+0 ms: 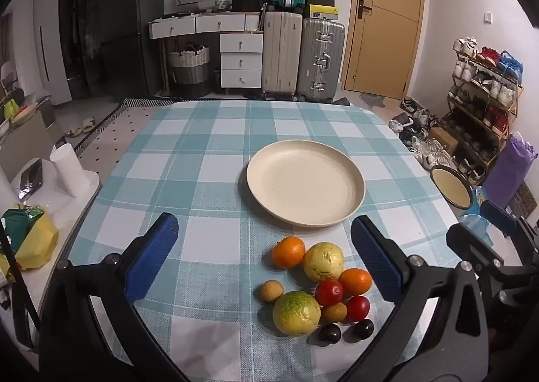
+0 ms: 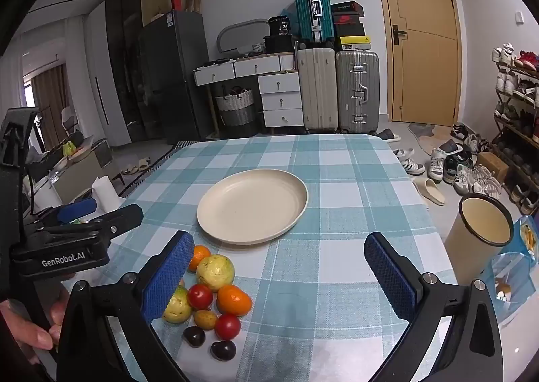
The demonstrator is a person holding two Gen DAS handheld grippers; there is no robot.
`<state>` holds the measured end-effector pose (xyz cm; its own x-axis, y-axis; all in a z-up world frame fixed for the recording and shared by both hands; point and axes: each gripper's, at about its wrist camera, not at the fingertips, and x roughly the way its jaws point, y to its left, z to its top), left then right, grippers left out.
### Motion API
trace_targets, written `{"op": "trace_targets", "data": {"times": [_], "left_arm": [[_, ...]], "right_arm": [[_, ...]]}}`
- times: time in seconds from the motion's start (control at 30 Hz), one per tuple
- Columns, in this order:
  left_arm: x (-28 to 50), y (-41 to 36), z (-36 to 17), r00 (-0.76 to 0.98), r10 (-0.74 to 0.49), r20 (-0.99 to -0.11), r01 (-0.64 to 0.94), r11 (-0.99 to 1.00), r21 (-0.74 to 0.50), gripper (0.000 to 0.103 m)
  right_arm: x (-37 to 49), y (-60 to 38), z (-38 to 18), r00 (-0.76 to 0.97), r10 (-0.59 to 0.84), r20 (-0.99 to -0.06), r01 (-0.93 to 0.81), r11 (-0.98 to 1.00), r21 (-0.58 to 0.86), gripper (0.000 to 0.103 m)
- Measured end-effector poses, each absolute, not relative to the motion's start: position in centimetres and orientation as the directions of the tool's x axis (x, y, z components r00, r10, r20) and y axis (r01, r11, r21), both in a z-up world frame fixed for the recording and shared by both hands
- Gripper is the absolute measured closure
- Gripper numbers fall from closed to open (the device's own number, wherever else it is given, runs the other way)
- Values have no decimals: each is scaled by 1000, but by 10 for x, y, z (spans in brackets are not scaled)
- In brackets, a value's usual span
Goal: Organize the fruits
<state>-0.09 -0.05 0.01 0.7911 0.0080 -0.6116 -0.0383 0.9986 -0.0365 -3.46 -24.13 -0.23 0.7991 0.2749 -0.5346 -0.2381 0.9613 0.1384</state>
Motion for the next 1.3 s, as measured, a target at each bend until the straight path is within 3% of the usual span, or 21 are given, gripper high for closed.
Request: {"op": "trace_targets", "data": {"times": [0.17, 0.23, 1.3], "left_arm": [[-4, -8, 0, 795, 15, -606, -41, 999, -29, 1], [-3, 7, -3, 787, -40, -616, -19, 996, -88, 1], [-9, 2, -5, 806, 16, -592, -44, 999, -32, 1]], "right_arm": [[-32, -246, -3, 785, 291, -547, -248, 957, 152, 0], [-34, -243, -3, 790, 284, -543, -251, 958, 137, 0], [-39, -242, -3, 791, 288, -539, -250, 958, 144, 0]]}}
